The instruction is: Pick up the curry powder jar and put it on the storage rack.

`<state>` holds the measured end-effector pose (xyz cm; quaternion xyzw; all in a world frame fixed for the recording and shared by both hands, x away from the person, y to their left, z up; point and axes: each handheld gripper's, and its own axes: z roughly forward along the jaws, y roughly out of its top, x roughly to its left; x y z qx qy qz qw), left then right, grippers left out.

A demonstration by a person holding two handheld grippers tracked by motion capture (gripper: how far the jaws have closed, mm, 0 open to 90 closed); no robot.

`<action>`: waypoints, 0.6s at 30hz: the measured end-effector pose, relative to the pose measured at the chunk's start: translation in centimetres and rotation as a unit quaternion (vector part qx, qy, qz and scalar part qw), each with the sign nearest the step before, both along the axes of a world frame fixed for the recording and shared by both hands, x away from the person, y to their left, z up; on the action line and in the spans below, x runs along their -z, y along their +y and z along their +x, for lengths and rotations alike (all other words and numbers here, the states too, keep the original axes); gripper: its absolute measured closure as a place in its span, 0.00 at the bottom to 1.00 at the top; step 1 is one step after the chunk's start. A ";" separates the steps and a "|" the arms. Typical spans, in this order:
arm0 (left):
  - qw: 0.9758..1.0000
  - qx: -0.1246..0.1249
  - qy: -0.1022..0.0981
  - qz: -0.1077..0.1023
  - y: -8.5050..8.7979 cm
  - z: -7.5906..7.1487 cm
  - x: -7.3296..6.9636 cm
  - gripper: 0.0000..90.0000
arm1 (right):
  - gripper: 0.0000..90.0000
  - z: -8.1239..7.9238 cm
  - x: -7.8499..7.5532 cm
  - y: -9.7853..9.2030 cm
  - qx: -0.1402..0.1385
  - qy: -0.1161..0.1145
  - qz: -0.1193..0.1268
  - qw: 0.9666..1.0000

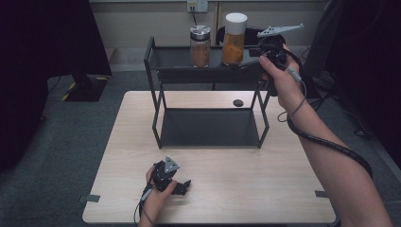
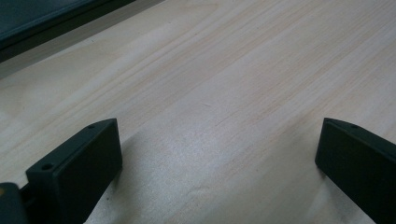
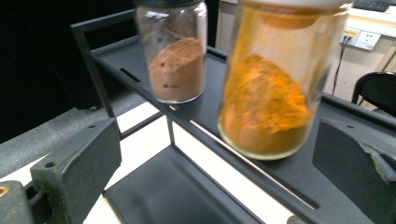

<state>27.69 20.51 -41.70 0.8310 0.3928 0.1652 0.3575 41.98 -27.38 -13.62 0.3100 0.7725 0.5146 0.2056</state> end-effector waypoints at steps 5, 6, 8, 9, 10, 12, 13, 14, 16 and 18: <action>1.000 0.000 0.000 0.000 0.0 0.0 0.0 0.00 | 0.01 -0.7 1.0 0.0 -0.015 0.002 0.000 1.000; 1.000 0.000 0.000 0.000 0.0 0.0 0.0 0.00 | 0.01 -0.7 1.2 -0.1 -0.019 0.004 0.001 1.000; 1.000 0.000 0.000 0.000 0.0 0.0 0.0 0.00 | 0.01 -1.0 1.8 -0.1 -0.026 0.006 0.003 1.000; 1.000 0.000 0.000 0.000 0.0 0.0 0.0 0.00 | 0.01 -1.1 2.1 -0.1 -0.029 0.007 0.003 1.000; 1.000 0.000 0.000 0.000 0.0 0.0 0.0 0.00 | 0.01 -1.1 2.1 -0.1 -0.029 0.007 0.003 1.000; 1.000 0.000 0.000 0.000 0.0 0.0 0.0 0.00 | 0.01 -1.3 3.0 -0.2 -0.037 0.013 0.004 0.999; 1.000 0.000 0.000 0.000 0.0 0.0 0.0 0.00 | 0.01 -1.3 3.2 -0.3 -0.039 0.014 0.006 0.999; 1.000 0.000 0.000 0.000 0.0 0.0 0.0 0.00 | 0.01 -1.3 3.2 -0.3 -0.039 0.014 0.006 0.999; 1.000 0.000 0.000 0.000 0.0 0.0 0.0 0.00 | 0.01 -1.4 3.8 -0.4 -0.045 0.014 0.005 0.999; 1.000 0.000 0.000 0.000 0.0 0.0 0.0 0.00 | 0.01 -1.6 4.3 -0.4 -0.049 0.016 0.002 0.999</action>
